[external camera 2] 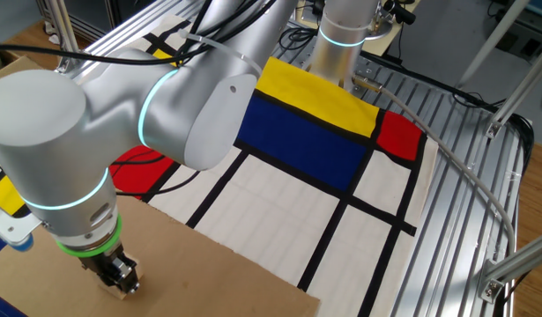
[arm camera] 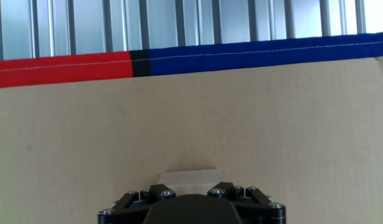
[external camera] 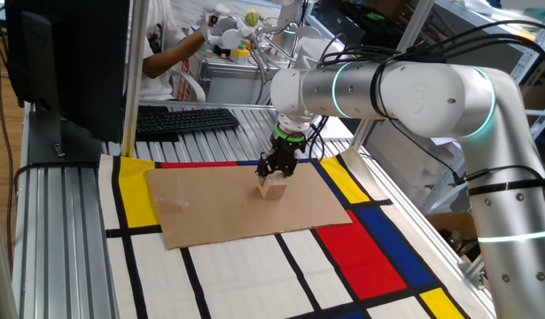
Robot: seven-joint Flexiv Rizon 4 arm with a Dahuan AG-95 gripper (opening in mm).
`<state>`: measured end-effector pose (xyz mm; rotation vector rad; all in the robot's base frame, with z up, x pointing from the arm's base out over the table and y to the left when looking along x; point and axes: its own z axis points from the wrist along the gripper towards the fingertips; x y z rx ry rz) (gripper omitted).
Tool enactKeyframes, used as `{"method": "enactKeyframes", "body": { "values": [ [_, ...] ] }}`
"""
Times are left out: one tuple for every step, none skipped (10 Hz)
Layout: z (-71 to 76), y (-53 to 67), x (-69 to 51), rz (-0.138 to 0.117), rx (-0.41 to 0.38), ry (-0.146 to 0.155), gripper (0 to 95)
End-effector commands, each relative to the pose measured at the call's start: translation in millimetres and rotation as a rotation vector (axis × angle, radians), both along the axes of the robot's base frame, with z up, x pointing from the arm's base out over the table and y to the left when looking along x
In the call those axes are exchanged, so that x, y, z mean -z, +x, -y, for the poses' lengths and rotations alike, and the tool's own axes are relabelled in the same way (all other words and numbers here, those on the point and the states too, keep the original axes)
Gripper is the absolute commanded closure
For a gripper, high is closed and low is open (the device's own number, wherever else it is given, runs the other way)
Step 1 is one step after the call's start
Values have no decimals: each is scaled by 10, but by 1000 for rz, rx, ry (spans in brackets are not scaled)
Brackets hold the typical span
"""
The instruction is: Grab the block and place it at the designated location
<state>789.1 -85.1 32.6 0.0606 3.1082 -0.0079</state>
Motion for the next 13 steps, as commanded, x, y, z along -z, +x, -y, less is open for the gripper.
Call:
{"method": "enactKeyframes", "body": {
  "values": [
    [4, -10, -1, -1, 2, -2, 760],
    [5, -10, -1, -2, 6, -1, 760],
    [5, -10, -1, -2, 6, -3, 570],
    [5, -10, -1, -2, 7, -3, 570],
    [5, -10, -1, -1, 7, -4, 570],
    [5, -10, -1, -1, 6, -4, 570],
    [5, -10, -1, -1, 6, -3, 570],
    [5, -9, -1, -2, 8, -4, 570],
    [5, -9, -1, -2, 9, -3, 570],
    [5, -9, -1, -2, 9, -2, 570],
    [5, -9, -1, -2, 10, -2, 380],
    [5, -9, -2, -2, 12, -1, 380],
    [5, -9, -2, -3, 12, -1, 380]
  ]
}}
